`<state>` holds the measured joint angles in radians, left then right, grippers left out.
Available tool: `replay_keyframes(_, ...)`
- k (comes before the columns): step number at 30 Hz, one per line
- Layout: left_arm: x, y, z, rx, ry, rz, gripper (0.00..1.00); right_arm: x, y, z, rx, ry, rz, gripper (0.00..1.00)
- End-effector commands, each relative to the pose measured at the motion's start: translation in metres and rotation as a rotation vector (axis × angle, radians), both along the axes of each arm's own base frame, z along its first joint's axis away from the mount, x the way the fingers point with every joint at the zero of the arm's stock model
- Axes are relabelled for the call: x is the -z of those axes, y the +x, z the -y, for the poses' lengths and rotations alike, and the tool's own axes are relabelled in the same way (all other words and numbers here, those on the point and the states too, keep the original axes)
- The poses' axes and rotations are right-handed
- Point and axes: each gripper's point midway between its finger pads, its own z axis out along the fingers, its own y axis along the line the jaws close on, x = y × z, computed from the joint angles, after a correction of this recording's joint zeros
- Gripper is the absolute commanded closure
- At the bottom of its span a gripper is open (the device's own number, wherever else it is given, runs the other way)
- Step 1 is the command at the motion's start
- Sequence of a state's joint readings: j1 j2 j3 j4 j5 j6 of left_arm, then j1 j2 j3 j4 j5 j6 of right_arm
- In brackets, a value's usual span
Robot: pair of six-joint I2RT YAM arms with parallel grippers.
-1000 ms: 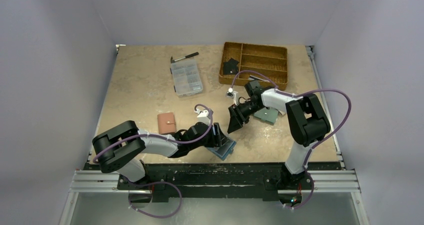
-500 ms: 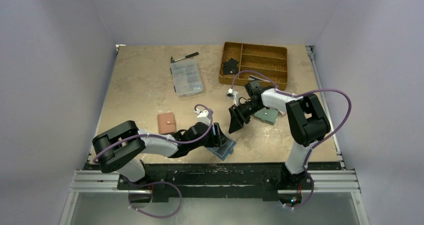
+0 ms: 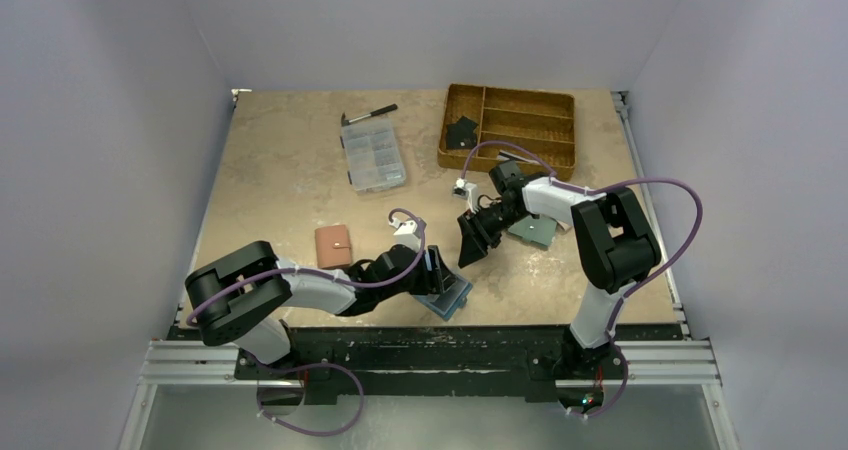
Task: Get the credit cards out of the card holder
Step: Pick up the card holder from the center of the board.
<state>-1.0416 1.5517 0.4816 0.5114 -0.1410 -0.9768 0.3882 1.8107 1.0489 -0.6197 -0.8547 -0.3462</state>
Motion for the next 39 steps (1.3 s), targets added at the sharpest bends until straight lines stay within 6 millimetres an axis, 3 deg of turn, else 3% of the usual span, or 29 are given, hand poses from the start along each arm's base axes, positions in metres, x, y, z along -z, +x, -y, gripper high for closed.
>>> replay_keyframes(1,0.044,-0.014,-0.034,-0.007,0.164,-0.073,0.38,-0.017,0.006,-0.006,-0.035,0.03,0.07,0.44)
replay_keyframes(14,0.043,-0.014,-0.034,-0.008,0.15,-0.078,0.38,-0.014,0.001,-0.008,-0.079,0.003,0.098,0.45)
replay_keyframes(26,0.044,-0.014,-0.037,-0.011,0.15,-0.081,0.38,-0.04,0.006,-0.013,-0.058,0.106,0.119,0.45)
replay_keyframes(39,0.044,-0.014,-0.036,-0.007,0.146,-0.083,0.38,-0.025,0.001,-0.012,-0.063,0.071,0.09,0.45)
